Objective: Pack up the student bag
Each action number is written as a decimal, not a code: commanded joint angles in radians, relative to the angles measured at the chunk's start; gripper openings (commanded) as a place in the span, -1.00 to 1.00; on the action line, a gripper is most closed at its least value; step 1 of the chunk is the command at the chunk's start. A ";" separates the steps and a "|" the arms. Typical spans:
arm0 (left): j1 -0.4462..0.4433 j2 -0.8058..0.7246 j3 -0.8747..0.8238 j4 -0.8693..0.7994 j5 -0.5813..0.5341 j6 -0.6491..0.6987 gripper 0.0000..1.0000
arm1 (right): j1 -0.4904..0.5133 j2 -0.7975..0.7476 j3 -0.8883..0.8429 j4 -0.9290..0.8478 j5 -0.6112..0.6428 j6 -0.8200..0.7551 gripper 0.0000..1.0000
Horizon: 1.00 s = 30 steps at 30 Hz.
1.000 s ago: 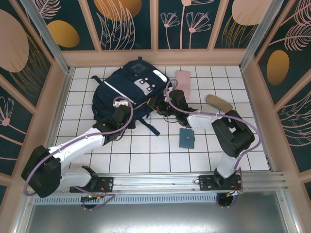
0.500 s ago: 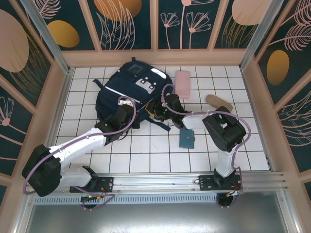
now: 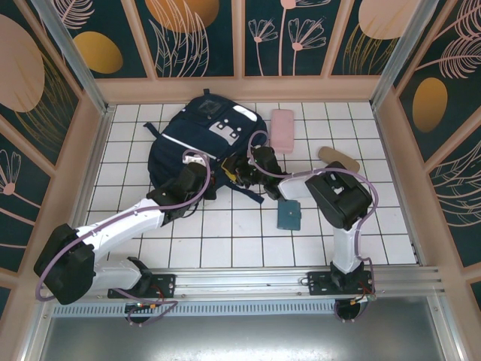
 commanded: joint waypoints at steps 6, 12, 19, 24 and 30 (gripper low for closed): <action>-0.009 -0.017 -0.008 0.051 0.057 0.016 -1.00 | -0.004 0.027 0.038 0.156 -0.007 0.059 -0.02; -0.009 -0.012 -0.008 0.055 0.067 0.015 -1.00 | -0.015 0.030 0.047 0.174 -0.016 0.065 0.03; -0.009 -0.009 -0.007 0.056 0.076 0.017 -1.00 | -0.023 0.057 0.085 0.186 -0.029 0.068 0.00; -0.009 -0.007 -0.008 0.059 0.079 0.019 -1.00 | -0.024 0.084 0.127 0.142 -0.045 0.042 -0.15; -0.010 -0.016 -0.010 0.056 0.062 0.020 -1.00 | -0.028 0.109 0.127 0.105 -0.039 0.020 -1.00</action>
